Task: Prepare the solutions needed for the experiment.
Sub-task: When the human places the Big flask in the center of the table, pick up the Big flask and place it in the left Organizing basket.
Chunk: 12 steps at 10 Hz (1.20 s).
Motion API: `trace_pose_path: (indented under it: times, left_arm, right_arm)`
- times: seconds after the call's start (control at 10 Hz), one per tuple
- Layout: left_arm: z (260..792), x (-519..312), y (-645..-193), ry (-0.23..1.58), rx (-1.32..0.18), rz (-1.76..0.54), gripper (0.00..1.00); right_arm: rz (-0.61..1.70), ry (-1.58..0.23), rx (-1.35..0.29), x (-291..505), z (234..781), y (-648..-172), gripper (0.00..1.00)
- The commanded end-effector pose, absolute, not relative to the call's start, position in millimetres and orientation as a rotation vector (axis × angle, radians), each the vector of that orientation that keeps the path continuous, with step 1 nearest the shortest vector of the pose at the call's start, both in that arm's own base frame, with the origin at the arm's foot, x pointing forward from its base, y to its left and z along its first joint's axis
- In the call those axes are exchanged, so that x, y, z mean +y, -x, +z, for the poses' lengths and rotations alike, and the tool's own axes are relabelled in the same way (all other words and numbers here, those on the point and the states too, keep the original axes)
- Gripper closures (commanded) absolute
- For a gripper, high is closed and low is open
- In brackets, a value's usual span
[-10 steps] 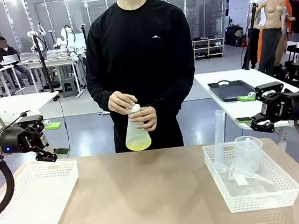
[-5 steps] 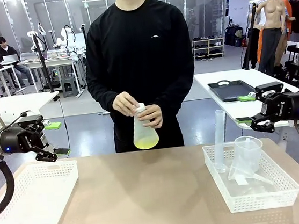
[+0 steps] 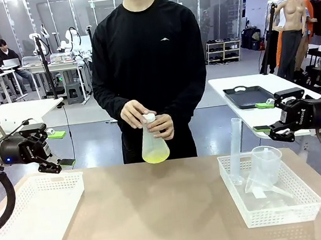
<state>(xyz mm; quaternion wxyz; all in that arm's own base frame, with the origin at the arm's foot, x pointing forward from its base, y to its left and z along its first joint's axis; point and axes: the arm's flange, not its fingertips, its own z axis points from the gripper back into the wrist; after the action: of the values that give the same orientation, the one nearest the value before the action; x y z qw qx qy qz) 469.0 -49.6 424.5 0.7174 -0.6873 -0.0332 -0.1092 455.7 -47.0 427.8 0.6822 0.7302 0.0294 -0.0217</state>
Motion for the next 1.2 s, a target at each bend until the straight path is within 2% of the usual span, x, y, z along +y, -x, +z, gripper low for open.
trace_pose_path:
  times: [0.0,1.1]
  left_arm:
    - [427.1,-49.6,-468.6,1.531,-0.072,-0.247,0.00]
    - [427.1,-49.6,-468.6,1.531,-0.072,-0.247,0.00]
  right_arm:
    - [-0.039,-1.660,0.055,-47.1,428.4,-456.0,0.37]
    - [-0.039,-1.660,0.055,-47.1,428.4,-456.0,0.37]
